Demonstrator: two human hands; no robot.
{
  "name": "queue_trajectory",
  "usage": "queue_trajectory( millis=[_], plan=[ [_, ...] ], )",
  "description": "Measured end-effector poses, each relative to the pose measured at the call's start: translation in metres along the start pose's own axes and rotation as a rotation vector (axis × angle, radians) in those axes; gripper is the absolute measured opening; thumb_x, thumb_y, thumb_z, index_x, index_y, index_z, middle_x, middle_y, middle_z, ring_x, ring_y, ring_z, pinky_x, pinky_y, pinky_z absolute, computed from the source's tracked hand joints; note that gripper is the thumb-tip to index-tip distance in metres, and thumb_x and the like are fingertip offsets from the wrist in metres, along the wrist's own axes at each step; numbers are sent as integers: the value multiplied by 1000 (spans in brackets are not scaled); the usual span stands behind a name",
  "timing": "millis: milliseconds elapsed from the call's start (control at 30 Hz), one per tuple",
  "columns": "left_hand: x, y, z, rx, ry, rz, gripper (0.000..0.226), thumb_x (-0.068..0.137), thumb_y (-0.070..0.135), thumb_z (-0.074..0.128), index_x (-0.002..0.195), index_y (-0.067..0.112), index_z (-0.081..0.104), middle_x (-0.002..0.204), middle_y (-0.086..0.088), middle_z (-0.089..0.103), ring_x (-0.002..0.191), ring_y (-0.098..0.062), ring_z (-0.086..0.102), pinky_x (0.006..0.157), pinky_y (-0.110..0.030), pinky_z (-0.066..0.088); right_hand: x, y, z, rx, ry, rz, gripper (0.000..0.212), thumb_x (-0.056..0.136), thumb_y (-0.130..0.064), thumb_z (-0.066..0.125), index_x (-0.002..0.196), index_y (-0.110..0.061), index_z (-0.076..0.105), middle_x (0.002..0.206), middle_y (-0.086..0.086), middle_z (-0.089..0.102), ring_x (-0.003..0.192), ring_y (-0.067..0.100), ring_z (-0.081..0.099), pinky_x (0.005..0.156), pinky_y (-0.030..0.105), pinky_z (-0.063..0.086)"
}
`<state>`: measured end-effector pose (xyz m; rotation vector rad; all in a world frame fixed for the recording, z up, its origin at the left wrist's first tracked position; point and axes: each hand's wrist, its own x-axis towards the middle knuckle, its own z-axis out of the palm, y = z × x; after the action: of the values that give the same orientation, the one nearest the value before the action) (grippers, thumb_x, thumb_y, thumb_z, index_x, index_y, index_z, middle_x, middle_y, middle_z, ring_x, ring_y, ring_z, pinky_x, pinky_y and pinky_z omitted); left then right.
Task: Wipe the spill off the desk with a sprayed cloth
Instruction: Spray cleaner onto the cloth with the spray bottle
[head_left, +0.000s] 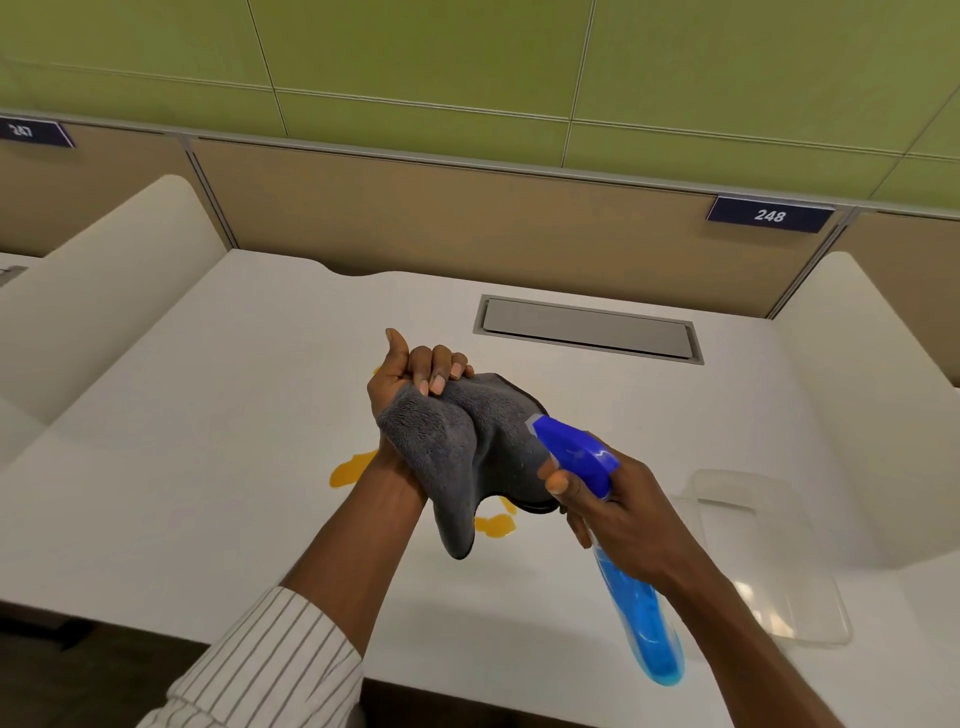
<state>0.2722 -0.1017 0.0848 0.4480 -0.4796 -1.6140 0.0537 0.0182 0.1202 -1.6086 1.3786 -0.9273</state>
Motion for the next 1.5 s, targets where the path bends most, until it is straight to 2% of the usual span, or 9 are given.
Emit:
queue_trajectory(
  millis=[133, 267, 500, 700, 767, 867, 967, 1267, 1500],
  plan=[
    [-1, 0, -1, 1, 3, -1, 87, 112, 53, 21, 37, 18, 51, 47, 0, 49, 64, -19, 54, 87, -39, 44, 1, 3, -5, -17, 32, 26, 83, 59, -105, 44, 88, -29, 59, 54, -10, 63, 51, 8, 61, 59, 14, 53],
    [-3, -4, 1, 2, 7, -6, 89, 112, 53, 19, 36, 19, 53, 46, 1, 50, 63, -18, 55, 86, -38, 45, 1, 8, -4, 8, 33, 0, 87, 64, -101, 48, 97, -23, 64, 67, 1, 69, 59, 20, 66, 62, 18, 55],
    [-11, -9, 3, 23, -37, -22, 80, 106, 55, 29, 38, 21, 55, 48, 3, 52, 65, -16, 56, 86, -34, 51, -5, 15, -1, 59, 30, 12, 83, 71, -92, 57, 106, -16, 65, 71, -1, 67, 61, 26, 64, 64, 27, 58],
    [-22, -9, 8, 86, -23, -33, 84, 111, 53, 26, 38, 22, 52, 48, 4, 49, 66, -15, 55, 85, -30, 54, -5, 23, -14, 117, 84, -29, 66, 74, -83, 65, 120, -35, 62, 87, 5, 72, 72, 31, 69, 76, 40, 63],
    [-27, -7, 7, 99, 2, -43, 85, 112, 54, 25, 37, 22, 50, 48, 4, 47, 66, -15, 54, 87, -30, 52, -4, 26, -22, 141, 118, -70, 53, 80, -70, 71, 118, -34, 63, 96, 10, 73, 74, 29, 70, 77, 37, 63],
    [-37, -5, 4, 91, 26, -50, 84, 112, 54, 28, 37, 21, 46, 48, 3, 43, 68, -16, 51, 92, -34, 42, 5, 39, -34, 237, 167, -113, 26, 92, -23, 68, 118, -17, 64, 104, 2, 75, 74, 16, 70, 75, 29, 59],
    [-46, -7, -1, 91, 46, -62, 83, 112, 54, 30, 37, 21, 43, 47, 3, 40, 68, -17, 49, 92, -34, 40, 24, 65, -48, 239, 250, -84, 27, 97, 10, 58, 123, 2, 61, 104, -8, 77, 75, 12, 71, 75, 26, 59],
    [-65, -19, -14, 98, 100, -112, 83, 112, 54, 33, 37, 20, 43, 46, 1, 38, 67, -18, 47, 90, -34, 40, 87, 115, -68, 174, 484, -59, 37, 100, 2, 60, 137, 2, 54, 101, -25, 76, 80, 6, 73, 79, 19, 59],
    [-67, -22, -24, 94, 81, -134, 86, 113, 53, 28, 36, 18, 46, 45, 0, 40, 66, -19, 50, 89, -33, 44, 117, 133, -71, 204, 521, -9, 41, 102, -9, 62, 142, -6, 54, 82, -17, 77, 85, 4, 74, 85, 19, 60]
  ],
)
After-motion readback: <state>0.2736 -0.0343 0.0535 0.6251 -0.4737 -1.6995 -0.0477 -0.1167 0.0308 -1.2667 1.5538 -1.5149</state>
